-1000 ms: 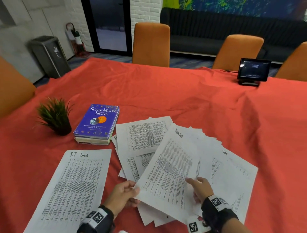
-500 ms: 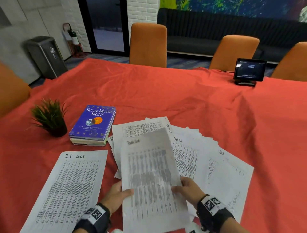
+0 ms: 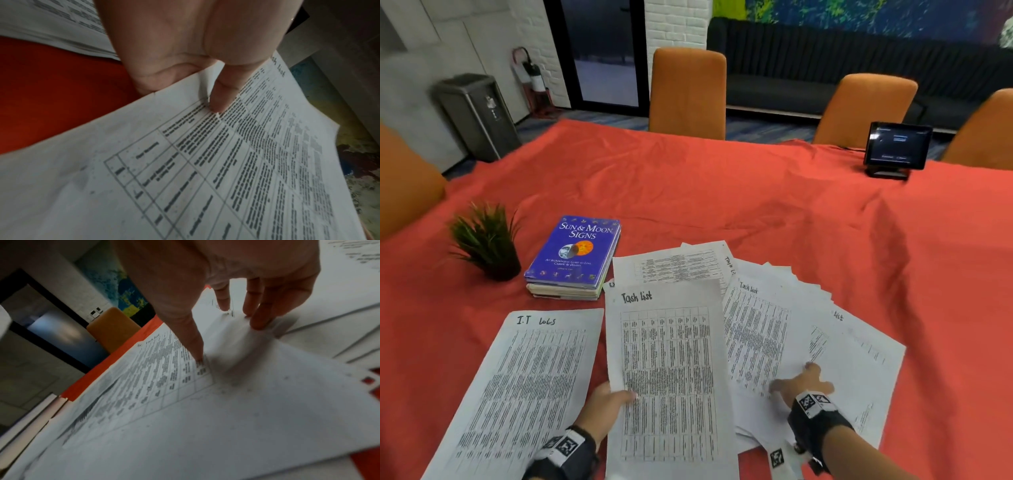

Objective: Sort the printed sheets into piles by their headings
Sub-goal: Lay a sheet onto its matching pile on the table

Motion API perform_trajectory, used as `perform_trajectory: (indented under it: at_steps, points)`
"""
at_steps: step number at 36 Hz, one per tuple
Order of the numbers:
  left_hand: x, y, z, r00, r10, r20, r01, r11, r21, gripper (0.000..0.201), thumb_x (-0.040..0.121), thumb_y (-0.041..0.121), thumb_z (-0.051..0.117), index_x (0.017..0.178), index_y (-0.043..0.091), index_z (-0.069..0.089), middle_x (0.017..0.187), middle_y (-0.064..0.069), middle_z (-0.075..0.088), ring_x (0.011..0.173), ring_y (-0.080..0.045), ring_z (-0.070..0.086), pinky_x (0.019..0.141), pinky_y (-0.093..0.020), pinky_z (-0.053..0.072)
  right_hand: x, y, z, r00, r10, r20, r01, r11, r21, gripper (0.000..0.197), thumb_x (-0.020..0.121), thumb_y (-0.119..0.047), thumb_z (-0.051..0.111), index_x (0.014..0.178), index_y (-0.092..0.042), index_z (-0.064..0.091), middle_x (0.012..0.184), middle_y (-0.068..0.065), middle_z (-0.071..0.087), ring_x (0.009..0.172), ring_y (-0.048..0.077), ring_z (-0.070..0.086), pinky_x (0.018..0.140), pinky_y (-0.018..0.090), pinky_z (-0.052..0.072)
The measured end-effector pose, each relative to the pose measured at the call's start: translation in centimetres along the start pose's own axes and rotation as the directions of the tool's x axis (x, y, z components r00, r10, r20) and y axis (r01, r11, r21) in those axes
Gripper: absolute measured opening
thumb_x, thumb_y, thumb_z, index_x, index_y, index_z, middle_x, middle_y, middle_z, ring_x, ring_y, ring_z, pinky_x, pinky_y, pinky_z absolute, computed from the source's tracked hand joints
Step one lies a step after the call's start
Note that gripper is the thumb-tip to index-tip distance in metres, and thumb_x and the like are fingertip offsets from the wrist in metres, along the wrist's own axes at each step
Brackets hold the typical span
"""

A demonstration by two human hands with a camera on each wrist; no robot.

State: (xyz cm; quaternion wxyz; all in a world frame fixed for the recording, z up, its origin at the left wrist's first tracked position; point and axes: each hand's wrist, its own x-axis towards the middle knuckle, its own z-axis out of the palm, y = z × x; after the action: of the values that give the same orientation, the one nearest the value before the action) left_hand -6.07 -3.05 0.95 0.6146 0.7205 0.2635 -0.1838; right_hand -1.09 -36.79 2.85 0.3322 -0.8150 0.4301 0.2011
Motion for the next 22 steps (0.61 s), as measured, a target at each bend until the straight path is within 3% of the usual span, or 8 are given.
perform_trajectory:
  at_steps: [3, 6, 12, 17, 20, 22]
  points:
    - [0.1, -0.4, -0.2, 1.000, -0.016, -0.003, 0.016, 1.000, 0.012, 0.021, 0.085, 0.007, 0.064, 0.107, 0.006, 0.062, 0.103, -0.007, 0.066, 0.106, -0.026, 0.057, 0.105, -0.041, 0.036, -0.2, -0.3, 0.4, 1.000, 0.018, 0.007, -0.018, 1.000, 0.015, 0.090, 0.075, -0.013, 0.075, 0.146, -0.021, 0.020, 0.139, 0.020, 0.029, 0.114, 0.044, 0.048, 0.080, 0.044, 0.046]
    - [0.0, -0.4, -0.4, 1.000, -0.031, 0.002, 0.031, 0.999, 0.014, 0.016, 0.085, 0.009, 0.064, 0.101, 0.008, 0.063, 0.100, -0.007, 0.066, 0.106, -0.027, 0.058, 0.107, -0.044, 0.036, -0.2, -0.5, 0.6, 0.999, 0.032, 0.007, -0.032, 0.999, 0.026, 0.098, 0.072, -0.010, 0.075, 0.148, -0.020, 0.014, 0.141, 0.022, 0.035, 0.117, 0.044, 0.049, 0.096, 0.051, 0.049]
    - [-0.2, -0.2, -0.6, 0.999, -0.043, 0.012, 0.043, 0.999, 0.023, 0.016, 0.085, 0.010, 0.065, 0.100, 0.008, 0.065, 0.102, -0.009, 0.068, 0.106, -0.027, 0.059, 0.106, -0.044, 0.037, 1.1, 0.0, 1.4, 0.997, 0.066, -0.045, -0.069, 0.996, -0.061, 0.107, 0.058, -0.021, 0.075, 0.142, -0.034, 0.009, 0.134, 0.019, 0.029, 0.113, 0.046, 0.047, 0.090, 0.058, 0.051]
    - [-0.2, -0.6, -0.7, 0.997, -0.079, 0.003, 0.079, 0.997, 0.020, 0.028, 0.082, 0.016, 0.067, 0.109, 0.010, 0.061, 0.110, -0.007, 0.067, 0.110, -0.026, 0.059, 0.108, -0.049, 0.036, -0.5, -0.5, 0.9, 0.995, -0.036, -0.097, 0.029, 0.997, -0.067, 0.073, 0.077, -0.013, 0.066, 0.141, -0.008, 0.031, 0.133, 0.026, 0.044, 0.116, 0.043, 0.049, 0.094, 0.046, 0.046]
    - [-0.4, -0.5, -0.5, 0.996, -0.086, 0.015, 0.085, 0.996, 0.028, 0.034, 0.083, 0.017, 0.067, 0.114, 0.008, 0.060, 0.114, -0.007, 0.065, 0.114, -0.027, 0.057, 0.109, -0.049, 0.036, -0.8, -0.6, 1.1, 0.996, -0.055, -0.072, 0.052, 0.998, -0.040, 0.065, 0.082, -0.011, 0.065, 0.139, -0.002, 0.035, 0.132, 0.026, 0.048, 0.117, 0.041, 0.050, 0.093, 0.044, 0.043]
    - [-0.5, -0.2, -0.4, 0.997, -0.079, 0.006, 0.079, 0.997, 0.024, 0.027, 0.083, 0.015, 0.067, 0.108, 0.007, 0.062, 0.111, -0.008, 0.066, 0.111, -0.027, 0.058, 0.108, -0.049, 0.037, -0.9, -0.7, 1.2, 0.996, -0.062, -0.071, 0.062, 0.998, 0.006, 0.060, 0.083, -0.010, 0.064, 0.136, 0.000, 0.037, 0.129, 0.025, 0.050, 0.116, 0.040, 0.052, 0.091, 0.043, 0.043]
